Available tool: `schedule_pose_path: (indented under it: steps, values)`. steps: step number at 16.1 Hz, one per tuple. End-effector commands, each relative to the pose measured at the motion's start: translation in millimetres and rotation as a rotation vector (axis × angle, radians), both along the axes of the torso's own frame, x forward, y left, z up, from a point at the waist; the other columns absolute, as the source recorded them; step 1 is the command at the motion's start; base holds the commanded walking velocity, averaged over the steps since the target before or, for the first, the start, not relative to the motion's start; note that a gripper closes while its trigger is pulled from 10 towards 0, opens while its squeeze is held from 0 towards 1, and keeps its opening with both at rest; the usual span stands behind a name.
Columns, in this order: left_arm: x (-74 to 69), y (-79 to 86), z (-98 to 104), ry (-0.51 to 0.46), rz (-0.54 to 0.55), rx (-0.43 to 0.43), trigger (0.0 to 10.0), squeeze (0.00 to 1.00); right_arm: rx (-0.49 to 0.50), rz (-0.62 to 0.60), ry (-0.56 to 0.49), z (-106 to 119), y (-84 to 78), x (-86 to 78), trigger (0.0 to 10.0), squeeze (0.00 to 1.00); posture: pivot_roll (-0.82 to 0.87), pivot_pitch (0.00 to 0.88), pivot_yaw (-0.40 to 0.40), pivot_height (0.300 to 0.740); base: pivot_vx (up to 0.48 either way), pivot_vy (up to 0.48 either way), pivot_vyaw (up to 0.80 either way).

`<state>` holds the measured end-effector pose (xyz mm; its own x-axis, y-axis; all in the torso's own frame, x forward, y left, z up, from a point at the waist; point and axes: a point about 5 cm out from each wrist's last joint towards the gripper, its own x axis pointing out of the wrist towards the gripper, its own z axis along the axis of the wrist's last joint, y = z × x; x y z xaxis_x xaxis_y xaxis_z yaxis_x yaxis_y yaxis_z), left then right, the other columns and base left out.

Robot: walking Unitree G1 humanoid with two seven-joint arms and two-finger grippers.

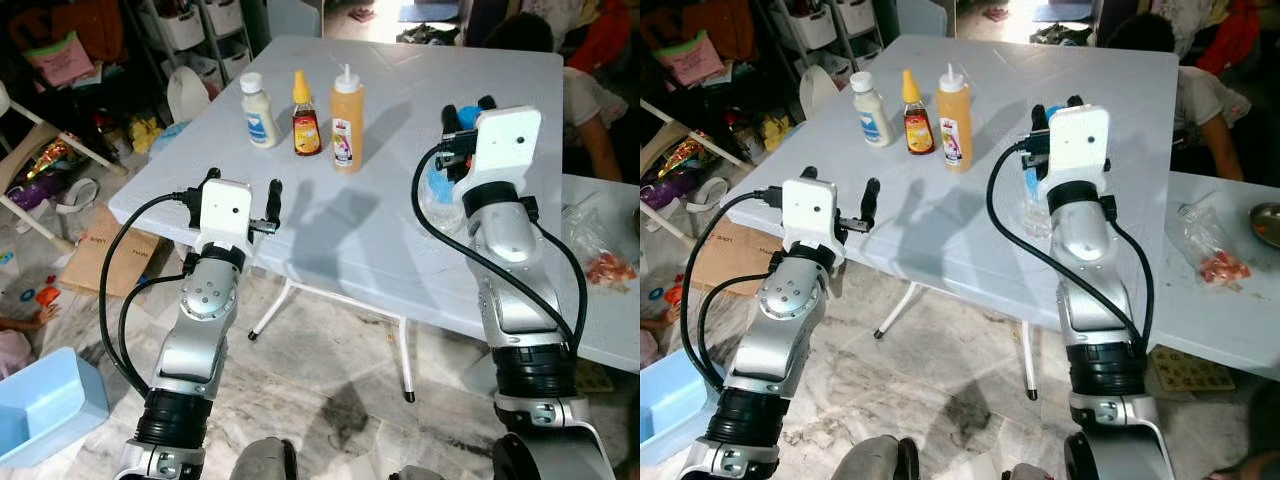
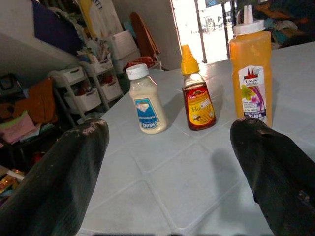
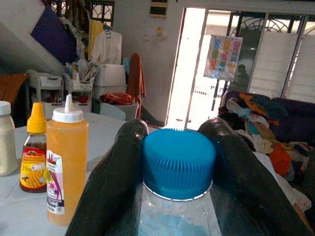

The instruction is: Restocking fridge

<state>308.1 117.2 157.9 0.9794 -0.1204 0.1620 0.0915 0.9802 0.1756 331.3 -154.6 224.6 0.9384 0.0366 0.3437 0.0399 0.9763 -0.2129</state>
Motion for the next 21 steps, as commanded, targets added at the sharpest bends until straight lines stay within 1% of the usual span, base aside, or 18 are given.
schedule_pose_path:
  steps: [1, 2, 3, 4, 5, 6, 8, 10, 11, 13, 15, 17, 18, 19, 21]
  values:
    - [-3.5, 18.5, 3.7, -0.028, 0.084, -0.023, 10.0, 0.0, 0.011, -0.003, -0.022, 1.6, -3.7, -12.5, 10.0, 0.0, -0.02, 0.0, 0.048, 0.74, 0.0, 0.0, 0.8]
    - [-16.9, 49.4, 0.6, -0.039, 0.222, -0.041, 10.0, 0.0, 0.028, -0.044, 0.022, -14.3, -18.8, -38.7, 10.0, 0.0, -0.02, 0.0, 0.042, 0.74, 0.0, 0.0, 0.8]
    - [-18.9, 53.8, -3.6, -0.026, 0.237, -0.031, 10.0, 0.0, 0.033, -0.046, 0.036, -18.5, -20.6, -41.4, 10.0, 0.0, -0.01, 0.0, 0.036, 0.74, 0.0, 0.0, 0.8]
    - [-23.2, 60.9, -12.8, 0.004, 0.271, -0.022, 10.0, 0.0, 0.067, -0.046, 0.072, -27.5, -23.6, -44.8, 10.0, 0.0, 0.0, 0.0, 0.03, 0.74, 0.0, 0.0, 0.8]
    - [-27.1, 64.8, -19.3, 0.023, 0.295, -0.028, 10.0, 0.0, 0.1, -0.04, 0.099, -33.6, -24.6, -46.2, 10.0, 0.0, 0.0, 0.0, 0.027, 0.74, 0.0, 0.0, 0.8]
    - [-32.1, 68.4, -28.1, 0.051, 0.323, -0.039, 10.0, 0.0, 0.101, -0.04, 0.112, -35.7, -25.4, -45.3, 10.0, 0.0, 0.01, 0.0, 0.021, 0.74, 0.0, 0.0, 0.8]
    - [-33.4, 65.7, -31.4, 0.062, 0.316, -0.039, 10.0, 0.0, 0.09, -0.03, 0.094, -28.4, -23.2, -41.2, 10.0, 0.0, 0.01, 0.0, 0.022, 0.74, 0.0, 0.0, 0.8]
    - [-29.9, 61.2, -30.3, 0.058, 0.301, -0.038, 10.0, 0.0, 0.063, -0.025, 0.062, -21.8, -21.5, -37.4, 10.0, 0.0, 0.0, 0.0, 0.025, 0.74, 0.0, 0.0, 0.61]
    - [-24.7, 56.0, -27.6, 0.053, 0.286, -0.042, 10.0, 0.0, 0.046, -0.016, 0.031, -13.0, -18.8, -33.3, 10.0, 0.0, 0.0, 0.0, 0.027, 0.74, 0.0, 0.0, 0.0]
    - [-23.4, 54.1, -26.3, 0.049, 0.281, -0.044, 10.0, 0.0, 0.051, -0.012, 0.026, -11.0, -17.8, -32.8, 10.0, 0.0, 0.0, 0.0, 0.031, 0.74, -0.287, 0.0, 0.0]
    - [-21.9, 51.2, -26.7, 0.051, 0.266, -0.038, 10.0, 0.0, 0.052, -0.01, 0.043, -17.4, -17.6, -33.0, 10.0, 0.0, -0.01, 0.0, 0.039, 0.74, -0.334, 0.0, 0.0]
    - [-20.1, 52.7, -28.5, 0.055, 0.273, -0.033, 10.0, 0.0, 0.082, -0.019, 0.102, -33.7, -20.9, -34.6, 10.0, 0.0, 0.0, 0.0, 0.036, 0.74, -0.345, 0.0, 0.0]
    - [-22.3, 54.6, -30.3, 0.059, 0.277, -0.03, 10.0, 0.0, 0.075, -0.02, 0.125, -41.4, -23.3, -37.9, 10.0, 0.0, 0.0, 0.0, 0.032, 0.74, -0.345, 0.0, 0.0]
    - [-28.2, 58.8, -35.5, 0.074, 0.293, -0.018, 10.0, 0.0, 0.077, -0.046, 0.168, -52.1, -31.7, -43.8, 10.0, 0.0, 0.01, 0.0, 0.023, 0.74, -0.349, 0.0, 0.0]
    - [-36.9, 63.5, -42.9, 0.097, 0.31, 0.0, 10.0, 0.0, 0.118, -0.068, 0.217, -62.0, -39.7, -47.0, 10.0, 0.0, 0.03, 0.0, 0.014, 0.74, -0.349, 0.0, 0.0]
